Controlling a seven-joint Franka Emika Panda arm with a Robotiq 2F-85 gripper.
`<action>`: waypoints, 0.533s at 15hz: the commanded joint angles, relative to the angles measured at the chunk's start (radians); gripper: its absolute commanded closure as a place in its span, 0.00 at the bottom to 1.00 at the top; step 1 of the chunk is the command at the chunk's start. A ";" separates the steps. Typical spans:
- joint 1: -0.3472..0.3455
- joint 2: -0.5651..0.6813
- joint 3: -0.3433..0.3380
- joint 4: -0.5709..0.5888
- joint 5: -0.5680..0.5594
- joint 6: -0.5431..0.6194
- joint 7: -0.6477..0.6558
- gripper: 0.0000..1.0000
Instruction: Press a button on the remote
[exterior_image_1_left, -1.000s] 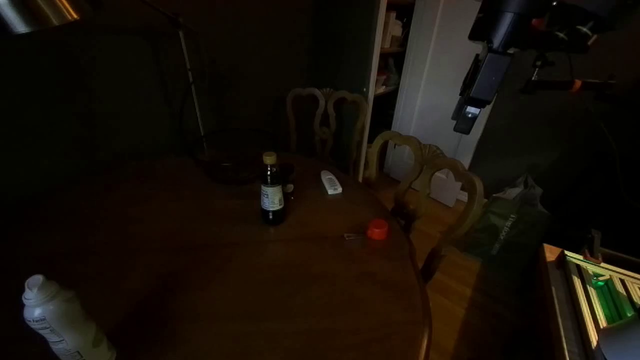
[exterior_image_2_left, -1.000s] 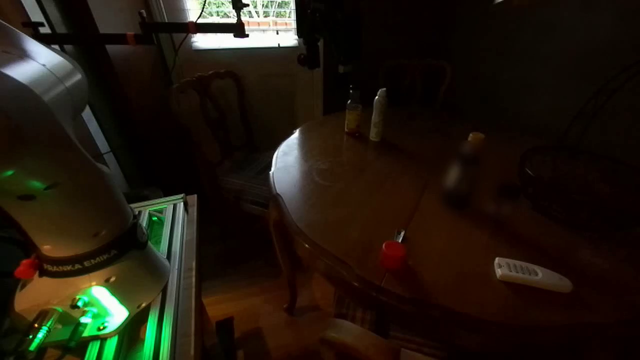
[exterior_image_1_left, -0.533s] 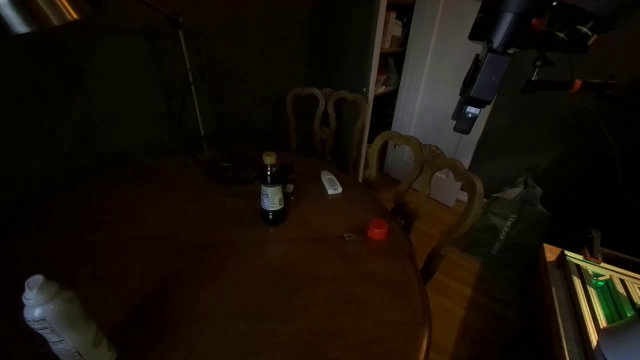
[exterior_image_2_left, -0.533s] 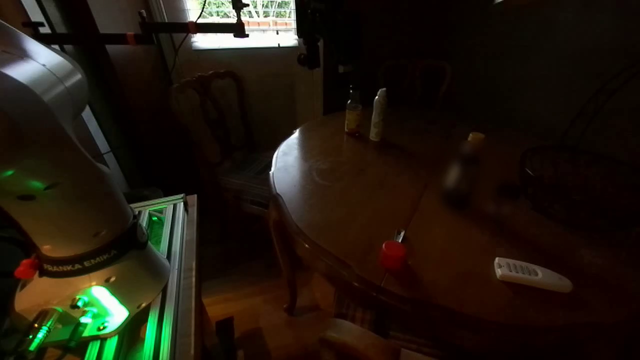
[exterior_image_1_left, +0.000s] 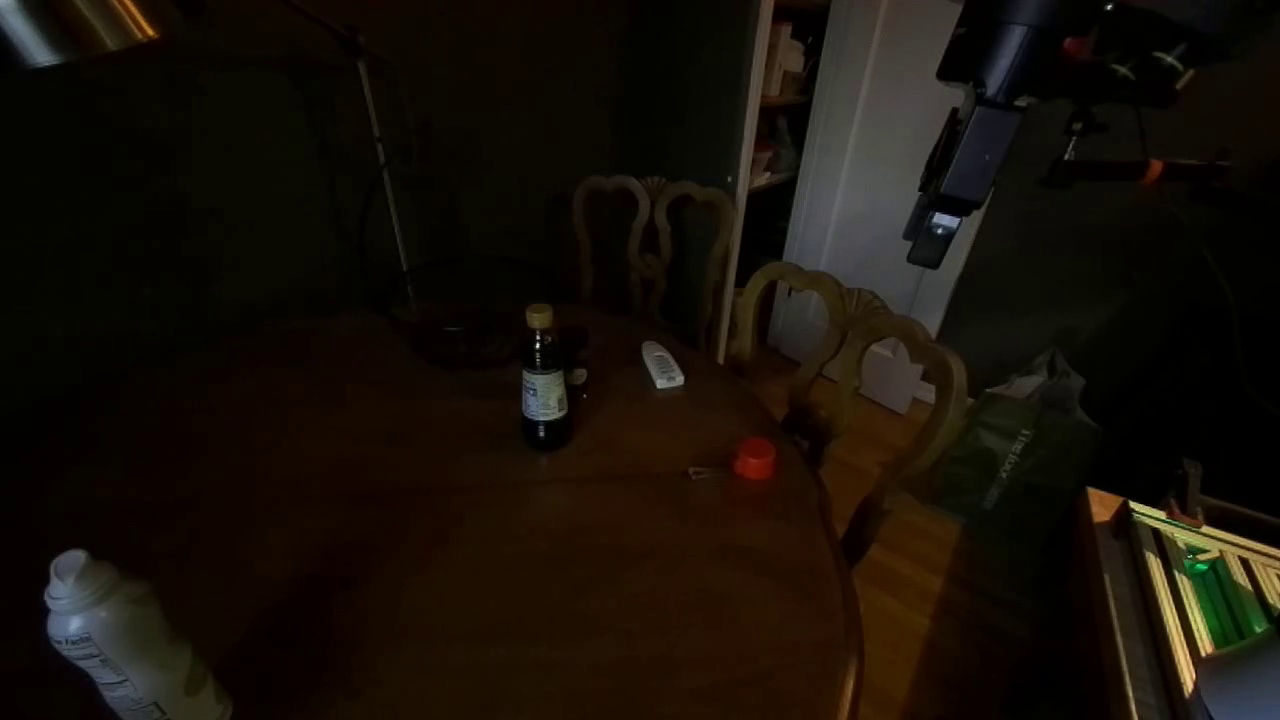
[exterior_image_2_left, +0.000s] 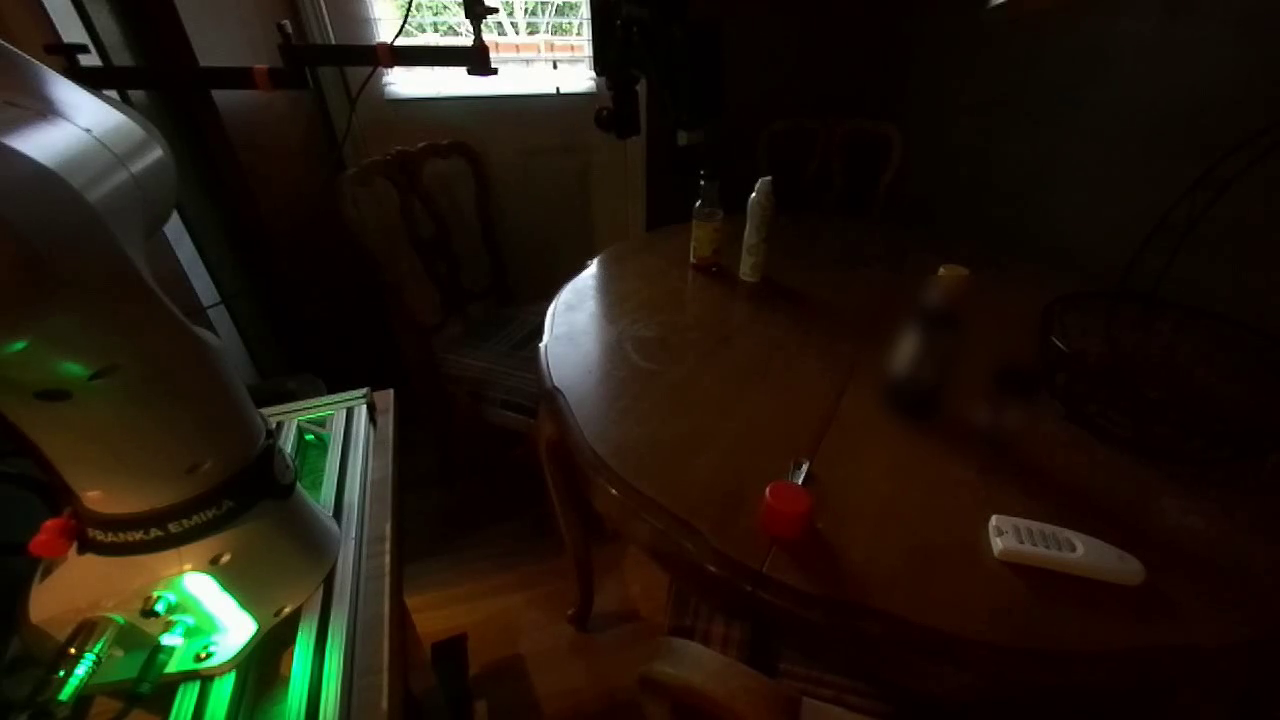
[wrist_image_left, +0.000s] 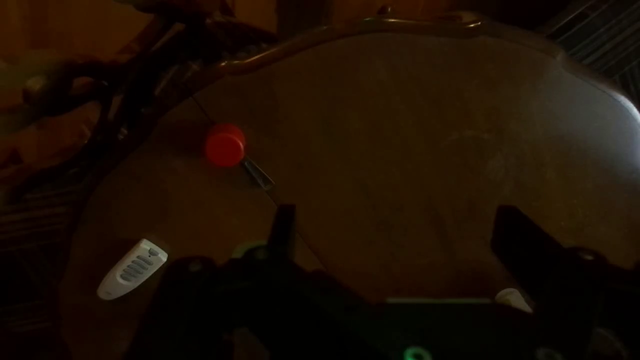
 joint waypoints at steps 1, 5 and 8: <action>-0.008 0.001 0.007 0.002 0.005 -0.003 -0.004 0.00; 0.005 0.056 -0.032 0.034 0.040 0.051 -0.050 0.00; -0.001 0.183 -0.087 0.122 0.086 0.146 -0.077 0.00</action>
